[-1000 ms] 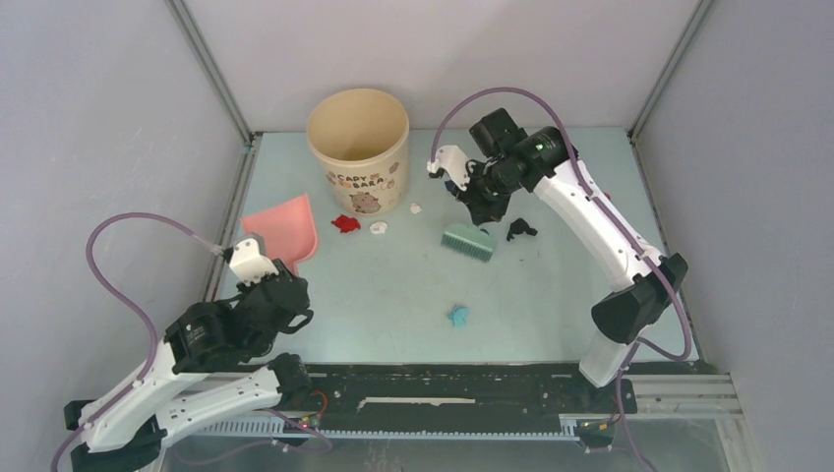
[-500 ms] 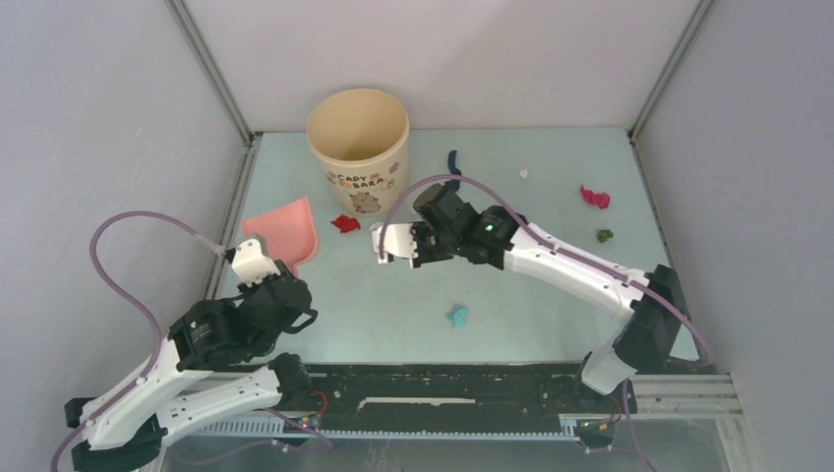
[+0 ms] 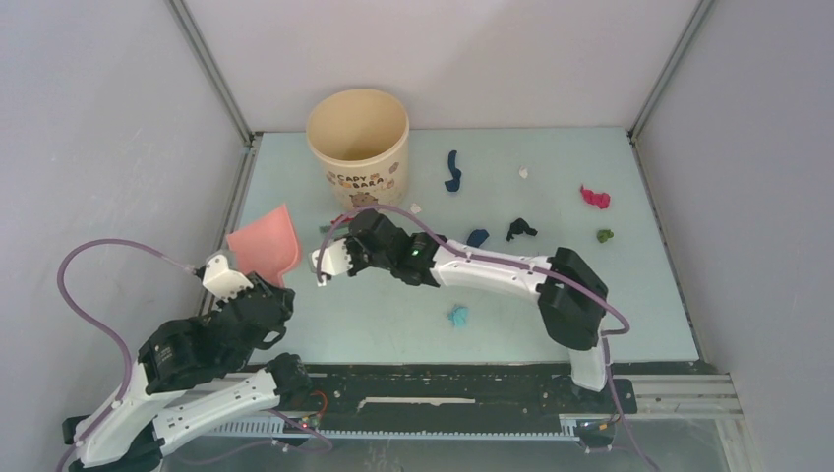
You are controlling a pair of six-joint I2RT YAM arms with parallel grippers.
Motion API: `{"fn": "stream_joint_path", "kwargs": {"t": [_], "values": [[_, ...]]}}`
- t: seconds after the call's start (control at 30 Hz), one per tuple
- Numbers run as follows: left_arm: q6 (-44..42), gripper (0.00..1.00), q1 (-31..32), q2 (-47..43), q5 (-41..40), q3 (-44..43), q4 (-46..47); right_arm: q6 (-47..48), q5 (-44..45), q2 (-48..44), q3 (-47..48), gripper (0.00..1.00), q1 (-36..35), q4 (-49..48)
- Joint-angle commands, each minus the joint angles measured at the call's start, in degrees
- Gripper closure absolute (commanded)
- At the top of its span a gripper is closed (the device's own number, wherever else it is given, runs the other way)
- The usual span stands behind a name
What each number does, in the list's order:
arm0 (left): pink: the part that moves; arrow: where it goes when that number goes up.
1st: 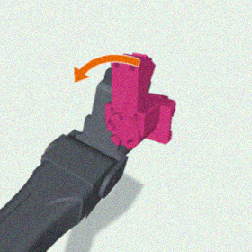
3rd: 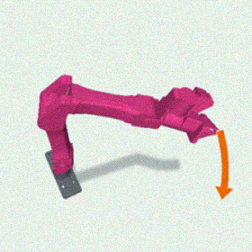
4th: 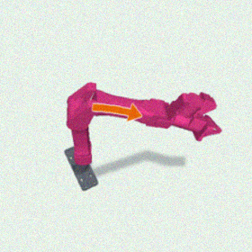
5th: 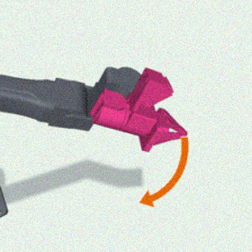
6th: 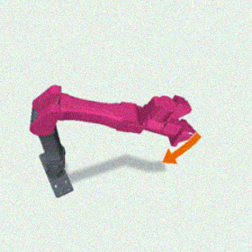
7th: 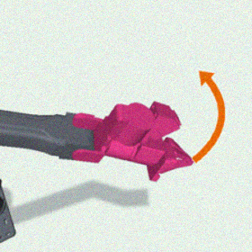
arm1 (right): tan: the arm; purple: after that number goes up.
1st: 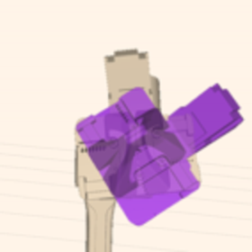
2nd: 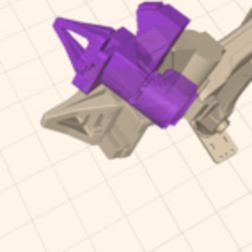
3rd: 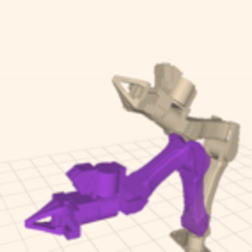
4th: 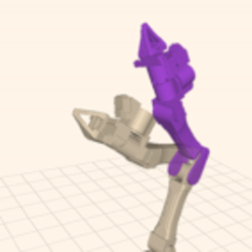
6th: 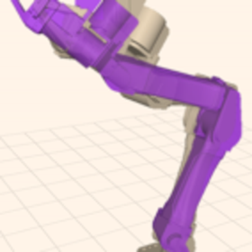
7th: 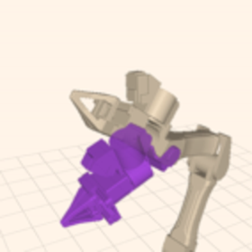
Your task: Sweep away the paper scraps from the table
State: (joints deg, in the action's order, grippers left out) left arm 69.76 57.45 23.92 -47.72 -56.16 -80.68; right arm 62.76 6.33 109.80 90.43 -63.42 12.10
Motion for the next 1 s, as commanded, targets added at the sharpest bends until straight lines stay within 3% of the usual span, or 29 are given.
{"fn": "stream_joint_path", "kwargs": {"t": [0.0,0.2,0.37,0.63,0.8,0.97], "values": [[1.1,1.00,-0.2,0.2,-0.1,0.3,0.1,1.9,2.7,3.5,4.9,1.00,-1.3,-11.4],[0.5,1.00,-0.2,-0.3,0.1,0.0,0.2,5.7,3.7,9.6,7.3,1.00,-1.6,-15.4],[0.3,1.00,-0.2,-0.7,0.5,0.3,0.3,6.0,1.9,11.7,7.7,1.00,-1.4,-11.5],[0.6,1.00,-0.2,-1.5,0.8,1.8,0.6,-0.1,-5.1,7.4,6.5,1.00,-1.6,8.0],[-1.0,1.00,-0.2,-1.1,0.4,1.8,1.5,-1.9,-12.4,-3.8,-0.5,1.00,-1.5,23.4],[-2.7,1.00,-0.2,0.9,-0.6,1.9,1.8,-1.6,-15.3,-13.5,-5.4,1.00,-1.3,47.4]]}}
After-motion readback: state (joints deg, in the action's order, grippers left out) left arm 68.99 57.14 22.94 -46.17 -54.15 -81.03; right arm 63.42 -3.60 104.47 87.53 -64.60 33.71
